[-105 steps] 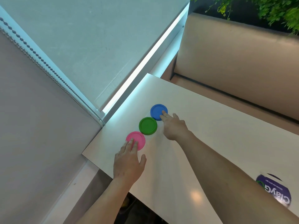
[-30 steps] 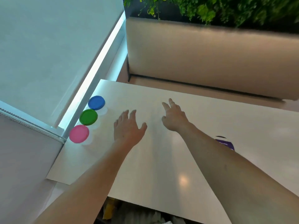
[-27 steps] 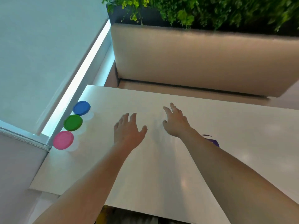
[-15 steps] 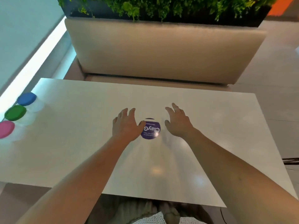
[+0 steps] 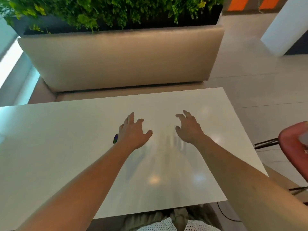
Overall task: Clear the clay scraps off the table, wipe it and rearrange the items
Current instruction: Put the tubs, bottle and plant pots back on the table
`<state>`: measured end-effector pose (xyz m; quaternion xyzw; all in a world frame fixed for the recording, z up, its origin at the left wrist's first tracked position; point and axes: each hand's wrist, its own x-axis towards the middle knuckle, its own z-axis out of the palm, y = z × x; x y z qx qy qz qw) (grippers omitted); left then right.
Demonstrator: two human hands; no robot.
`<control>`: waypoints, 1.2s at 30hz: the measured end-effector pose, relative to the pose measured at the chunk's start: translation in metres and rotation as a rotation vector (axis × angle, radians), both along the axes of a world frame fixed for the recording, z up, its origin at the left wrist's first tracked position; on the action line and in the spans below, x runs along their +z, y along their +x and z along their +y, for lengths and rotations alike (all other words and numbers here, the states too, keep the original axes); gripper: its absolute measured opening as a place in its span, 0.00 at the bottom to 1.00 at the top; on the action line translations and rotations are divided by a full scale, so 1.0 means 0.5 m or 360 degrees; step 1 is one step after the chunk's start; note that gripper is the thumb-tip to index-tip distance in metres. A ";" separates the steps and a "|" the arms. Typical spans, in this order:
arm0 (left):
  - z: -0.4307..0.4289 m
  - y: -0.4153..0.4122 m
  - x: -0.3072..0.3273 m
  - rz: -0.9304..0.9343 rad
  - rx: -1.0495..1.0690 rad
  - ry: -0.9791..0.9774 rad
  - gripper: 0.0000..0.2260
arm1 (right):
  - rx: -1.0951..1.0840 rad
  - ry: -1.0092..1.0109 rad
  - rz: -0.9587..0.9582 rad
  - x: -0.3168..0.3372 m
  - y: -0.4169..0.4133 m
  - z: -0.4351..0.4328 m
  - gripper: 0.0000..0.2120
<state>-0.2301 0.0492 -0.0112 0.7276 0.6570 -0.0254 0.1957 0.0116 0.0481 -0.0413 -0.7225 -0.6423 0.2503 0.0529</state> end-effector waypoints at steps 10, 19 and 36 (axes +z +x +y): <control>0.014 0.098 0.011 -0.0007 -0.0384 0.0011 0.32 | -0.0483 0.0114 0.0107 -0.009 0.116 -0.121 0.23; -0.077 0.310 -0.016 -0.0045 -0.0711 -0.0096 0.34 | -0.0772 0.0078 0.0112 -0.035 0.293 -0.279 0.22; -0.224 0.769 -0.013 -0.0975 -0.0480 -0.0444 0.30 | -0.1269 0.0339 0.0495 -0.032 0.656 -0.432 0.11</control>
